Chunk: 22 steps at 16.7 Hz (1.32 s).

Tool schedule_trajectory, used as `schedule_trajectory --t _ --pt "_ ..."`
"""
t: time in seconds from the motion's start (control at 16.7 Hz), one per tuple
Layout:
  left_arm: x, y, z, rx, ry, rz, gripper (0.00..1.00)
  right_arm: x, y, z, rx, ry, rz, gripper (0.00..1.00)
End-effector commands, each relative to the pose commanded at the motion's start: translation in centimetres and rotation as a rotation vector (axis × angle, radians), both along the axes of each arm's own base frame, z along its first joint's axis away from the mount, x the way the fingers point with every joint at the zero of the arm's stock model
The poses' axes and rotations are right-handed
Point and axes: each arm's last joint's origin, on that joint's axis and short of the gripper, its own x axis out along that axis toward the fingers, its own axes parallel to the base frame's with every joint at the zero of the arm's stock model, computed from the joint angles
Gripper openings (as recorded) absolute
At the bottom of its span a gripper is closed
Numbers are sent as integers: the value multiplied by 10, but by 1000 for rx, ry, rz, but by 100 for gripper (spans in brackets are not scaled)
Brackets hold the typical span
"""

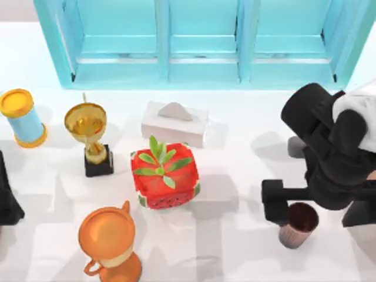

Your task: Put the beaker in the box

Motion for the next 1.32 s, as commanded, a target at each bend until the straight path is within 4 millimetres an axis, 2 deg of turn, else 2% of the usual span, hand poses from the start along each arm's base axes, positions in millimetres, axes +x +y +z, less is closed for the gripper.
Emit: schedule_trajectory --t 0.3,1.08,1.32 --pt "0 0 0 0 0 0 100 -1 0 -4 -2 3 0 100" --pt "0 0 0 0 0 0 100 -1 0 -4 -2 3 0 2" --pt "0 0 0 0 0 0 100 -1 0 -4 -2 3 0 0"
